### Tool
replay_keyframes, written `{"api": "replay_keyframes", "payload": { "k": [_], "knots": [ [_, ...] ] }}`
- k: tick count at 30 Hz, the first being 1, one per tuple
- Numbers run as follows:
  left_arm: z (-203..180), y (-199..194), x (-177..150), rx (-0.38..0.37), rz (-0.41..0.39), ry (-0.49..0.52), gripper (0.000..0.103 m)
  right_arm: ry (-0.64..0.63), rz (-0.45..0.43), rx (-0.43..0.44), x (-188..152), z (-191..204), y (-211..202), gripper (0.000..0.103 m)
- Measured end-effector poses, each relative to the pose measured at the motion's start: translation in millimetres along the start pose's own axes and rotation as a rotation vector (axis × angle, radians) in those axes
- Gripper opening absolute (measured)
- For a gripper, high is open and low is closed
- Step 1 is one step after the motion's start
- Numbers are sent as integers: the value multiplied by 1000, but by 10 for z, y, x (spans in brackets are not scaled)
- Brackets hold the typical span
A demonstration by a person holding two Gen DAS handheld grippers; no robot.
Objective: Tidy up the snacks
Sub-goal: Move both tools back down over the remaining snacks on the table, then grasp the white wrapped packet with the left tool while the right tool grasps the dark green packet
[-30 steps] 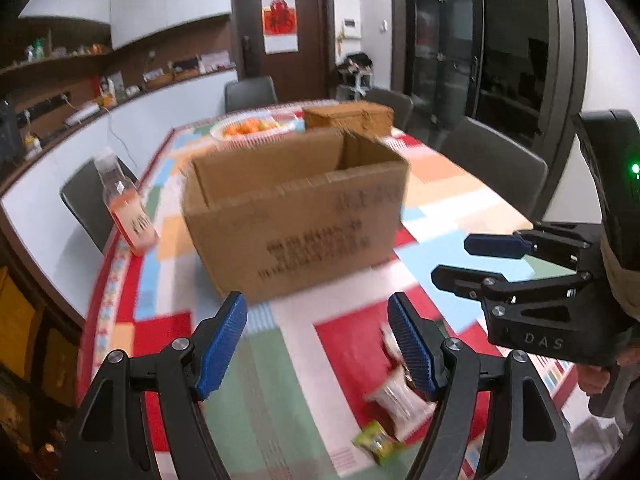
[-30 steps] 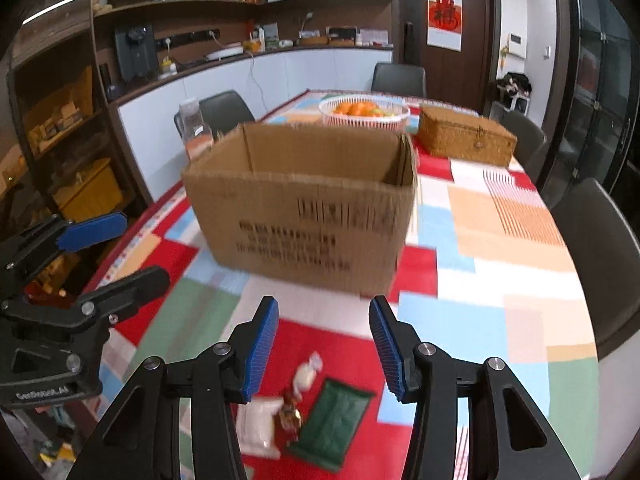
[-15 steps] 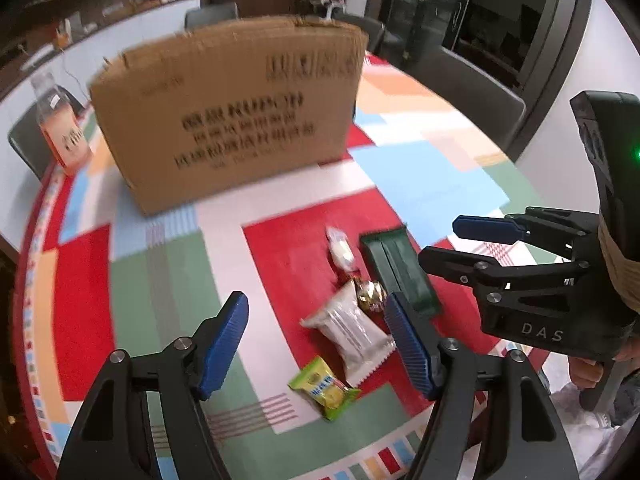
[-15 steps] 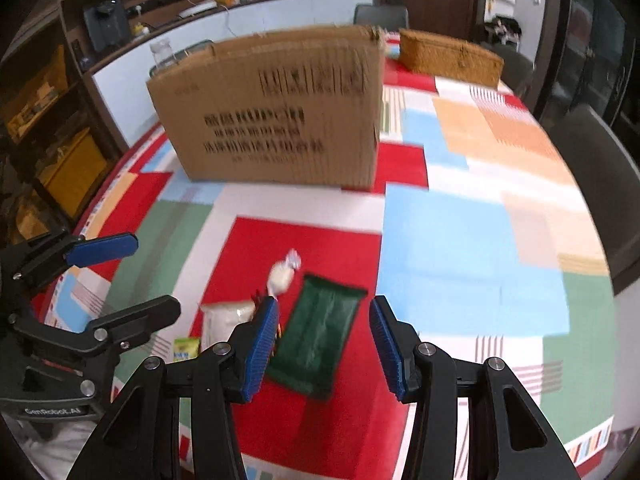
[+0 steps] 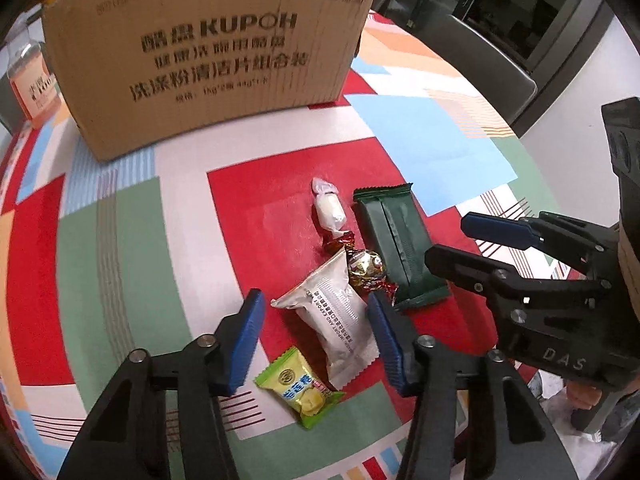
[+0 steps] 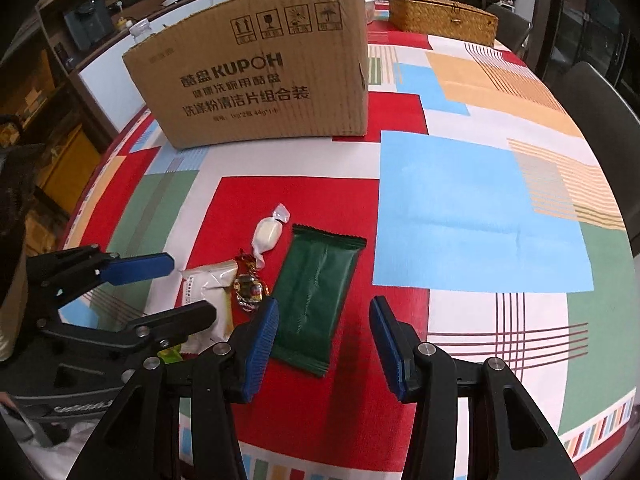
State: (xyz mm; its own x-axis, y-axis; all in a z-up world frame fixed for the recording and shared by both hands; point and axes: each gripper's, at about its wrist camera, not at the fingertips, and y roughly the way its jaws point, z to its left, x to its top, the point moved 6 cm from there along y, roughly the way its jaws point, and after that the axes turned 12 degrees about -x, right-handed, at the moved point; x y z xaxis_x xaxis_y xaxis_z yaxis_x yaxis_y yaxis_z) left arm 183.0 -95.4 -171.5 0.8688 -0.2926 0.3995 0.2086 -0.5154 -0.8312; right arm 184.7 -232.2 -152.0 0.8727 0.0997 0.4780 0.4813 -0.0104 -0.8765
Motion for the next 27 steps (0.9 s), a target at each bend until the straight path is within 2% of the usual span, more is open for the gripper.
{"api": "replay_keyframes", "payload": {
  "k": [8,12,15,19,27],
  "knots": [
    [5,109,52,-25,21,-20,48,15,18,11,-11,-15,58,48],
    [10,114,68,-25,15,-21,44,18,26,10,-21,-24,80,48],
    [-4,120,68,-51,12,-23,37,19,31,15,-25,-24,93,48],
    [2,111,64,-72,4,-32,36,13,35,23,-19,15,104,48],
    [81,-95,119,-11,-69,-27,35,10,32,15,32,63,132,48]
  ]
}}
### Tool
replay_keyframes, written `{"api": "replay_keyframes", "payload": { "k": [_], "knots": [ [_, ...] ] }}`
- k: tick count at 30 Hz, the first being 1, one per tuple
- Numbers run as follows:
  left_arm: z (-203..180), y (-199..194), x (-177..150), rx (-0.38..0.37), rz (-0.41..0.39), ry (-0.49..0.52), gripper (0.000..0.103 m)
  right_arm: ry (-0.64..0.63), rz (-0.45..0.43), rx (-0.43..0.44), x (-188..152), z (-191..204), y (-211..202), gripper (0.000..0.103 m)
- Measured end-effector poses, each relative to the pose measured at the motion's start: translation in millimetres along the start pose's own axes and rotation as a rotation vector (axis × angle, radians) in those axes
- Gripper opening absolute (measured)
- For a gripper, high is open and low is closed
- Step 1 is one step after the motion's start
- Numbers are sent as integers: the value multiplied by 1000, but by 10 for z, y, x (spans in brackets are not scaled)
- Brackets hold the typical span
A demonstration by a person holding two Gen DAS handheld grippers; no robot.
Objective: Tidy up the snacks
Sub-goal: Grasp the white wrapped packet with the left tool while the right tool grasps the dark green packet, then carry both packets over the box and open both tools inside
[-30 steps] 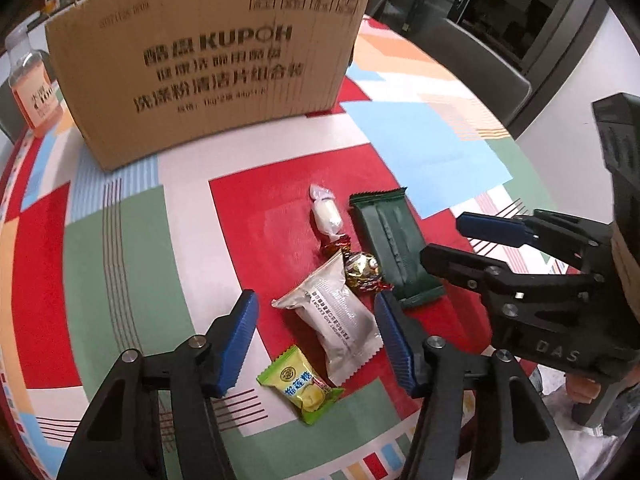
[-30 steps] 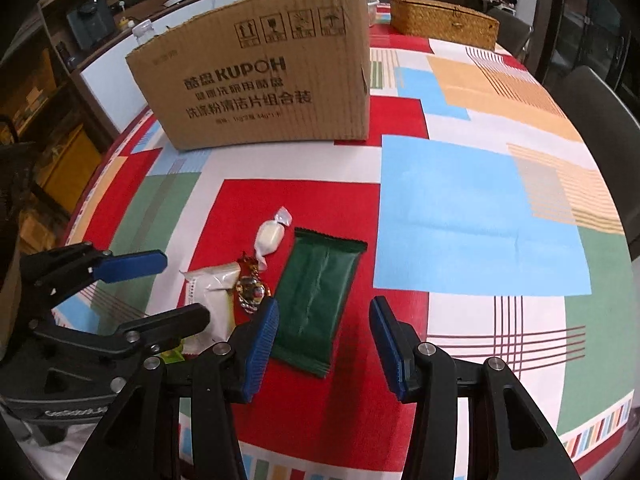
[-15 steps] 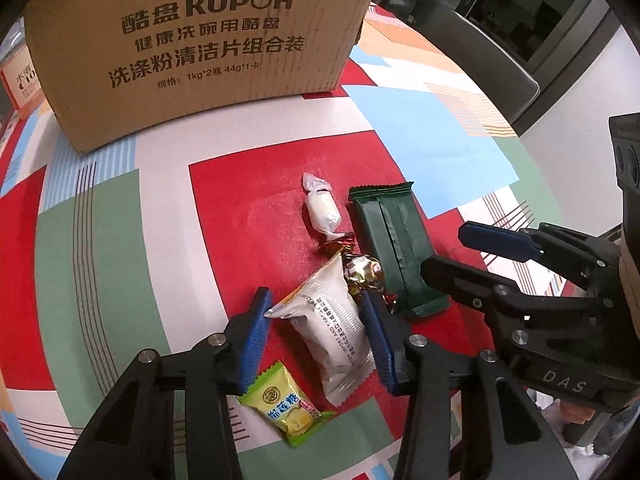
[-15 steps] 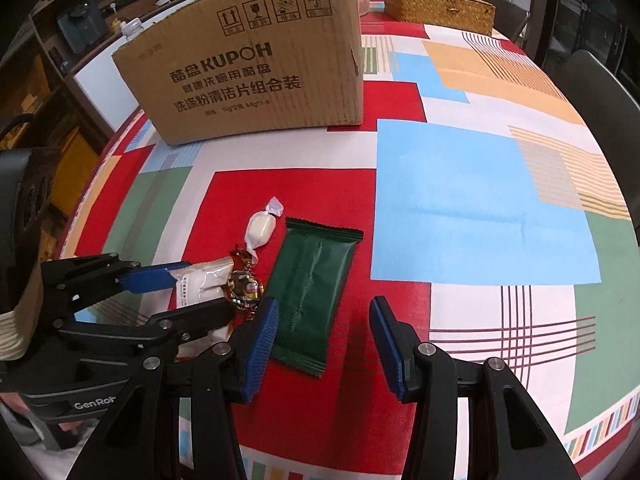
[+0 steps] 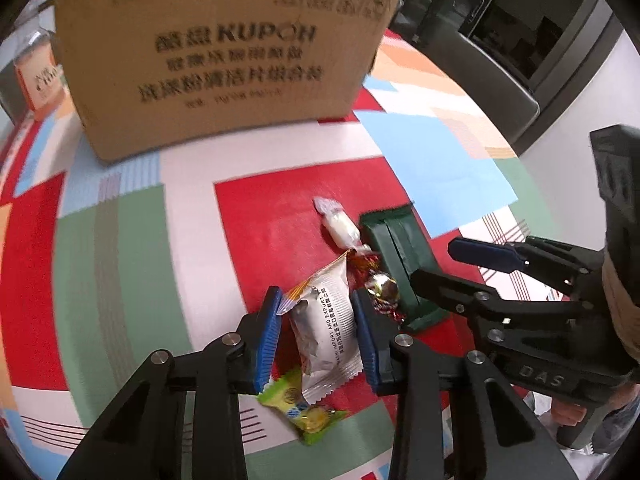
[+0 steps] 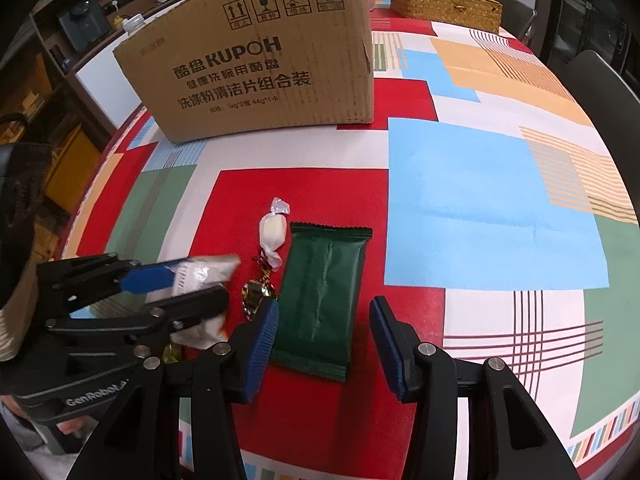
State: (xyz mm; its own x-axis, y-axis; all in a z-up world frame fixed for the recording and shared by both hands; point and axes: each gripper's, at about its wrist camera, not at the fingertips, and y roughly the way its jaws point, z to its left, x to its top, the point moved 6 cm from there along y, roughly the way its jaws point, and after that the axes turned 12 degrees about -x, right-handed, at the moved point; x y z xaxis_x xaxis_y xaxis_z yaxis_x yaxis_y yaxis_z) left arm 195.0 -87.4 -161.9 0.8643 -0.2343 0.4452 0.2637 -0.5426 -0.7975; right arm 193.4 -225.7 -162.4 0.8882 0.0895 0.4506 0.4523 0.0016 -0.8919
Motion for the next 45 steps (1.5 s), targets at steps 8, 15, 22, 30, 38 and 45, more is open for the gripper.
{"api": "replay_keyframes", "payload": {
  "k": [8,15,22,30,38,45],
  "knots": [
    [59,-108,65,19,-43,8,35,14,18,-21,85,14,132,48],
    [172,-170,75,24,-64,-14,35,-21,32,-50,128,113,243,48],
    [232,-194,68,34,-73,-21,35,-78,16,-119,156,196,300,48],
    [193,-226,63,42,-86,-7,35,-78,-9,-130,150,175,288,45],
    [110,-358,150,61,-127,22,35,-40,-69,-115,237,73,40,45],
    [18,-627,335,80,-209,63,35,-28,-173,-94,440,75,-312,45]
  ]
}}
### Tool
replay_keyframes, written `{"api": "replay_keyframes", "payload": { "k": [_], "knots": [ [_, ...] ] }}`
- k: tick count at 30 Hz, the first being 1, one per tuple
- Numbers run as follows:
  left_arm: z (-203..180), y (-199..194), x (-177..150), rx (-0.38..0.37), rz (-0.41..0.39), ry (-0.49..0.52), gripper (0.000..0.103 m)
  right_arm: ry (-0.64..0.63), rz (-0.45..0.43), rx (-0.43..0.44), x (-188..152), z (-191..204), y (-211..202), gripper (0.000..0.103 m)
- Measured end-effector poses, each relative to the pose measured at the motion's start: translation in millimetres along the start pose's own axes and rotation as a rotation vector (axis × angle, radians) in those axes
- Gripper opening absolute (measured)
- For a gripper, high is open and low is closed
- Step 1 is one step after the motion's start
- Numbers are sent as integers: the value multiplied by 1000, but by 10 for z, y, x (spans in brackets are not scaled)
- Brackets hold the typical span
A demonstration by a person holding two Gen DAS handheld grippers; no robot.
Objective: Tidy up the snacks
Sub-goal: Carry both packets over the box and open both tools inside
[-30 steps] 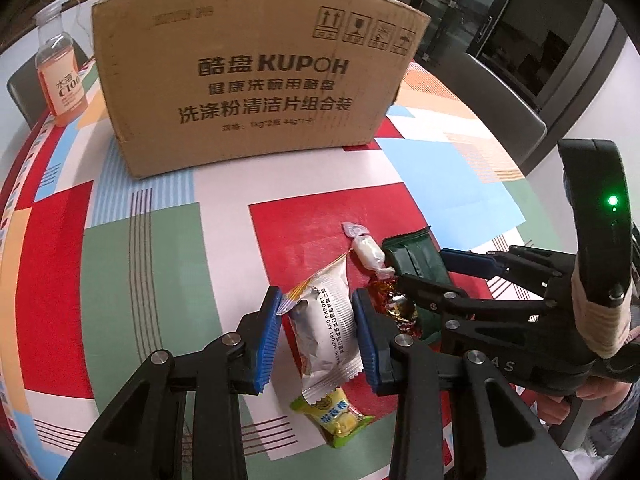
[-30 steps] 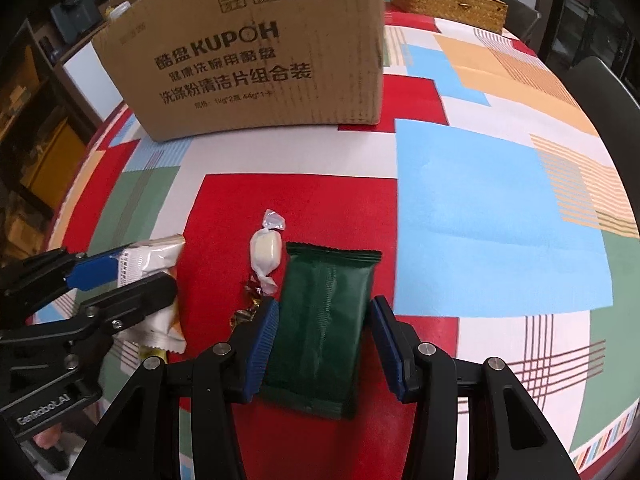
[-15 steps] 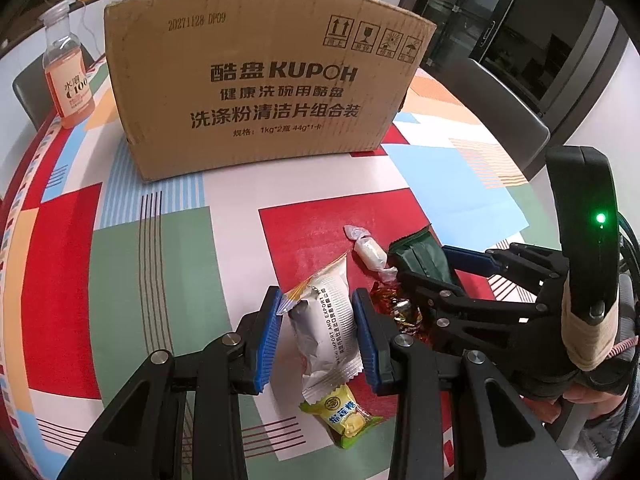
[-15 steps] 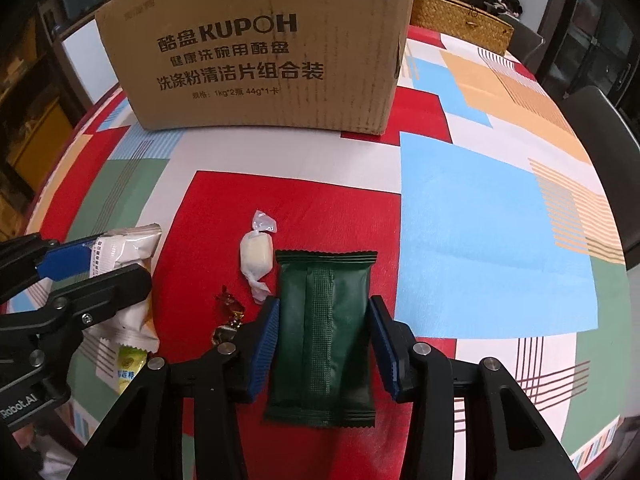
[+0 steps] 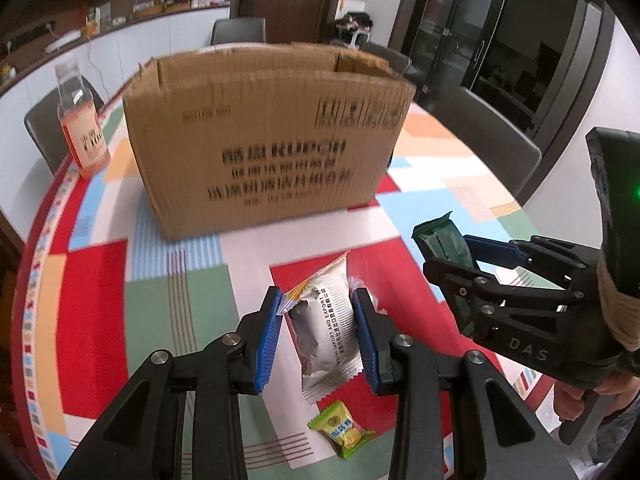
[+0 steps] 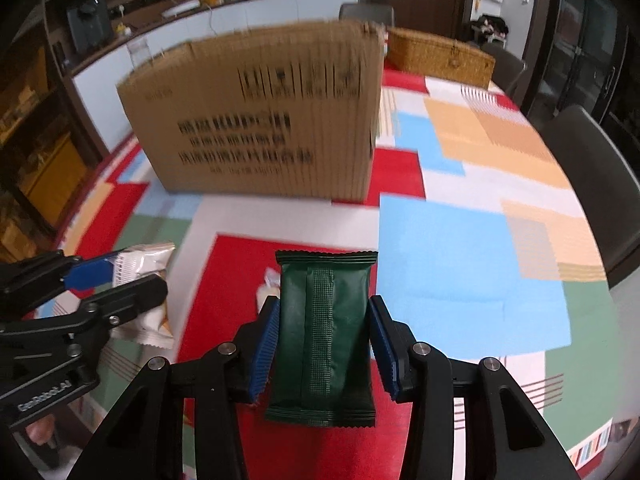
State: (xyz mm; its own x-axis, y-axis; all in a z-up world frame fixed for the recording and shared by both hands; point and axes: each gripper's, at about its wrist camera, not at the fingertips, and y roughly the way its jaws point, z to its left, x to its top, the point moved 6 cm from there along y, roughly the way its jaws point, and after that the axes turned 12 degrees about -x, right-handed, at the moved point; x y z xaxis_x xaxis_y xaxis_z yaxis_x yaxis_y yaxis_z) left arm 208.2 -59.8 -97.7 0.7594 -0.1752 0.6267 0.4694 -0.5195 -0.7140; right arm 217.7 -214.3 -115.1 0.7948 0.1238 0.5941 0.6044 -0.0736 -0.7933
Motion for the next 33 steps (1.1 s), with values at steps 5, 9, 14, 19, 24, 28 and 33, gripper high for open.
{"api": "replay_keyframes", "payload": {
  "k": [5,9,14,19,24,28,33],
  "knots": [
    [-19,-175,205,8,-64,23,35,8,-90,13,254,-13,-229,45],
    [-29,-306,399,20,-116,49,35,17,-149,16,444,-25,-361,45],
    [9,-400,608,38,-168,66,35,26,-217,26,715,-17,-491,45],
    [84,-471,875,70,-213,83,35,40,-255,43,982,-8,-512,45],
    [180,-522,1121,107,-241,99,35,53,-295,68,1277,15,-536,45],
    [284,-581,1359,129,-264,106,35,49,-317,83,1519,50,-543,45],
    [429,-582,1626,129,-272,87,35,41,-339,82,1794,100,-538,45]
  ]
}}
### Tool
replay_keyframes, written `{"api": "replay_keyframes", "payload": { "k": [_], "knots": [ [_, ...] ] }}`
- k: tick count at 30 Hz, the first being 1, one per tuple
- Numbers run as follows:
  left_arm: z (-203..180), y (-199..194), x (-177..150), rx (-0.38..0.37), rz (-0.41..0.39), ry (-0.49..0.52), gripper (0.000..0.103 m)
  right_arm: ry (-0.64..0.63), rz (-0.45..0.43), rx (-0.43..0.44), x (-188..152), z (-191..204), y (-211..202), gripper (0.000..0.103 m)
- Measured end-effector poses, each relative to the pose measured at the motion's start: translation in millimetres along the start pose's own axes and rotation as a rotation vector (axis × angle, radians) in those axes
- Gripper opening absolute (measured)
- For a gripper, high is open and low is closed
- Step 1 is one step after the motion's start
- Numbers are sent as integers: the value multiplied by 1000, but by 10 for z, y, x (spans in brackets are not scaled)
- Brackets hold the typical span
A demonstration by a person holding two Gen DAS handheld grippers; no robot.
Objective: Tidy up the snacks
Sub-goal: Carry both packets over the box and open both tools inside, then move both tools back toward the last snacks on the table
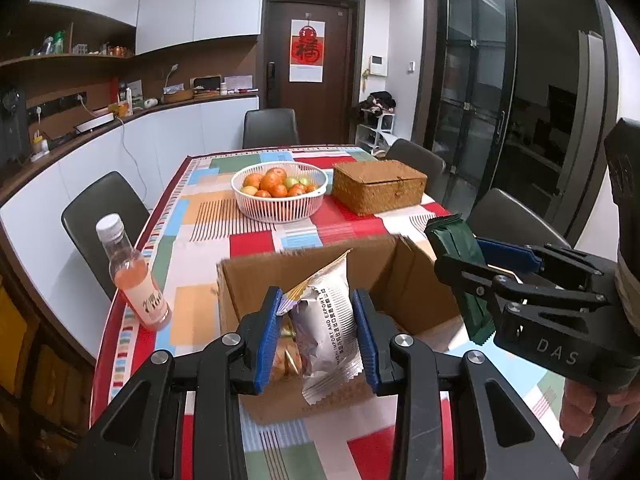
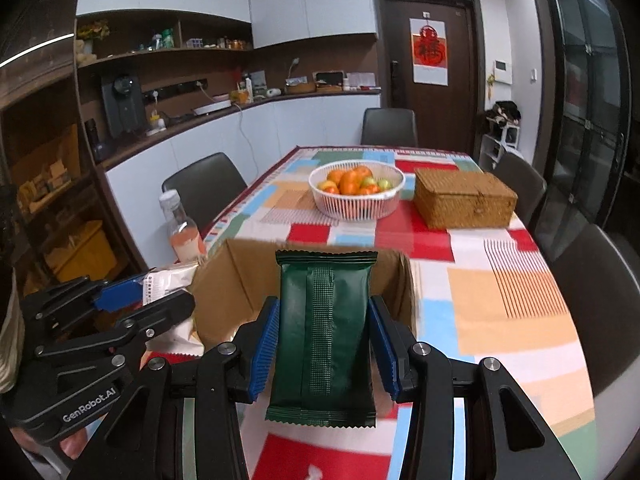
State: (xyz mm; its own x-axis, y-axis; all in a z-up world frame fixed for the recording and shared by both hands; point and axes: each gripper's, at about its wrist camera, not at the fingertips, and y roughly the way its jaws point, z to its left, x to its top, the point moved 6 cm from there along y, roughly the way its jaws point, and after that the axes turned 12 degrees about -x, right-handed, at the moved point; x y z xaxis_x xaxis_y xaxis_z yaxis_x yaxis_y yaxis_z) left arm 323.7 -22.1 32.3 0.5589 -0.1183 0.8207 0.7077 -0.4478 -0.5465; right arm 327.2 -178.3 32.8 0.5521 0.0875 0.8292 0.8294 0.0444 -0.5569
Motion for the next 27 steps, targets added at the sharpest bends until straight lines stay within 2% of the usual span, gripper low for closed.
{"api": "replay_keyframes", "payload": {
  "k": [6,14,16,18,20,22,27],
  "knots": [
    [181,223,133,3,38,-33,35,-20,21,12,208,79,264,45],
    [346,522,120,29,107,-45,36,-12,95,21,219,88,615,45],
    [353,551,120,46,110,-39,41,-10,106,19,204,80,671,45],
    [372,537,113,67,101,-40,45,-13,115,0,182,62,711,46],
    [352,491,83,77,94,-30,45,-7,117,-34,146,22,700,53],
    [316,417,28,99,92,-21,45,-14,103,-42,111,8,640,54],
    [102,139,-125,70,63,6,46,-21,78,-15,-18,-1,376,54]
  ]
}}
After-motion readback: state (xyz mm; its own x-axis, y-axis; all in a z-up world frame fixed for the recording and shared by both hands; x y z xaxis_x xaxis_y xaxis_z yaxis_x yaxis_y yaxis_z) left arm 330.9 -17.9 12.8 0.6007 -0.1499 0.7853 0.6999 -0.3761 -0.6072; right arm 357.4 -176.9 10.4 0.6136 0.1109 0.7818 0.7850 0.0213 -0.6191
